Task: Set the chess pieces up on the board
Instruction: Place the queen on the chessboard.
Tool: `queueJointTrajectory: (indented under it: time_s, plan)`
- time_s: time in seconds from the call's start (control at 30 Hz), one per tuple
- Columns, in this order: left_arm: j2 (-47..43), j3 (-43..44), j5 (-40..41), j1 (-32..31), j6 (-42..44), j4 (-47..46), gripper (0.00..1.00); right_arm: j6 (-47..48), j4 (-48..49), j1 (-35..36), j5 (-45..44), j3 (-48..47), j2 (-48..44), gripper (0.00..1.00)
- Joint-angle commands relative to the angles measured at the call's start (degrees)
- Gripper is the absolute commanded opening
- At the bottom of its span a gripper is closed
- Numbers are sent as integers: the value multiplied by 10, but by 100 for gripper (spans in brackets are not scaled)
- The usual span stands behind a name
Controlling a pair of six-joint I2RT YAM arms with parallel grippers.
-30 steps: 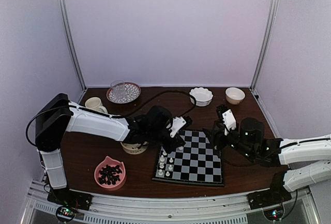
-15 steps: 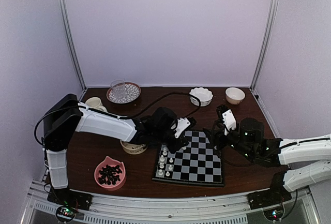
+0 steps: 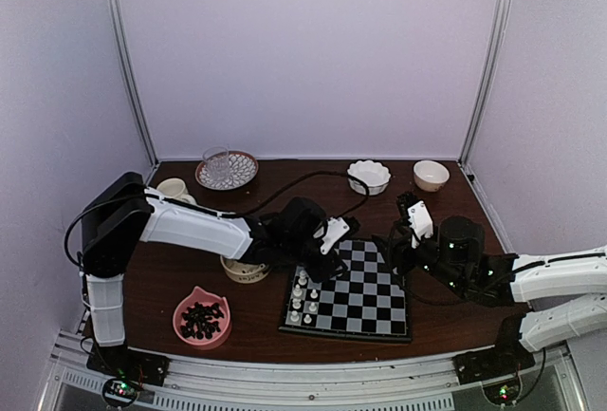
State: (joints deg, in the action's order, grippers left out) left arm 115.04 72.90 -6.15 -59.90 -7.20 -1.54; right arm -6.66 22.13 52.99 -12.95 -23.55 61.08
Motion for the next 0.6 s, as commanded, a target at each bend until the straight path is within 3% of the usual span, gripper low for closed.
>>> queueJointTrajectory:
  time_s: [0.0,0.13,0.37,0.57]
  plan:
    - [-9,53,6,-3,-9,69,46,-6,5,0,-9,2,-3,65]
    - [-3,133,7,-3,-19,207,48,-5,5,-1,-11,3,-6,65]
    - [24,194,19,-3,-29,300,46,-5,5,-2,-19,8,-15,65]
    - [54,231,11,-3,-36,322,42,-7,6,-2,-44,15,-29,65]
